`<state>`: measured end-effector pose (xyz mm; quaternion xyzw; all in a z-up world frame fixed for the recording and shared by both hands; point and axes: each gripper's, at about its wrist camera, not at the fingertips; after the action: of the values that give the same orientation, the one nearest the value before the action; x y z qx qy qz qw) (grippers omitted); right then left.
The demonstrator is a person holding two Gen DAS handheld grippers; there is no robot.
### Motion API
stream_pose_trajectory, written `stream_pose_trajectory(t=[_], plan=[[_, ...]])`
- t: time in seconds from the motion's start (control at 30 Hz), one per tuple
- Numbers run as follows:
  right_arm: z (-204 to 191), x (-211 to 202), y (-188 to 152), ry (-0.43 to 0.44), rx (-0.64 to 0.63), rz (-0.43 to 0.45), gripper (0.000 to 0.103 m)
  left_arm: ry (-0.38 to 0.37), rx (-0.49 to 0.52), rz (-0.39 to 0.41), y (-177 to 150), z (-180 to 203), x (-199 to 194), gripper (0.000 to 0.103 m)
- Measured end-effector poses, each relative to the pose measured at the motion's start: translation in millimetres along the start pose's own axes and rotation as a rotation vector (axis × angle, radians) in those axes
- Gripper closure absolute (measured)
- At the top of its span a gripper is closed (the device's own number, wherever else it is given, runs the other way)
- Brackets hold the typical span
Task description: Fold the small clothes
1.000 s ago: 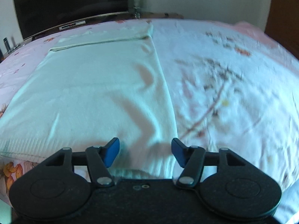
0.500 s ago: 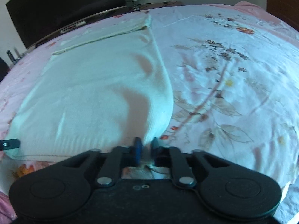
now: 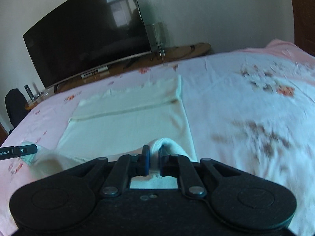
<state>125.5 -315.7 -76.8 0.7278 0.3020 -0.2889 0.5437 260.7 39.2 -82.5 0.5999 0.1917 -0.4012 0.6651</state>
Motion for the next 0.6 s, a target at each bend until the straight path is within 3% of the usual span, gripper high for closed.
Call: stream_pose_trajectory(t=[0.23, 0.6], plan=[[5.9, 61.0, 78.2, -0.001, -0.02, 0.048, 0.093, 0.031, -0.03, 0.039, 73.8, 0.7, 64.2, 0.093], [30.7, 179.3, 179.3, 0.045, 0.043, -0.029, 0.093, 0.103, -0.147, -0.009, 153.2, -17.4, 180.0, 0.093]])
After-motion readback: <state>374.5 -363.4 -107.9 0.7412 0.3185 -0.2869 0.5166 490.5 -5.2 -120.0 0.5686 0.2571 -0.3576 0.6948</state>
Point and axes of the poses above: each gripper's, at about its wrist camera, not at the fingertips, and x roughly the way its jaws point, z to its right, y to its top, and after that the axes turned 13 degrees about -z, right-handed
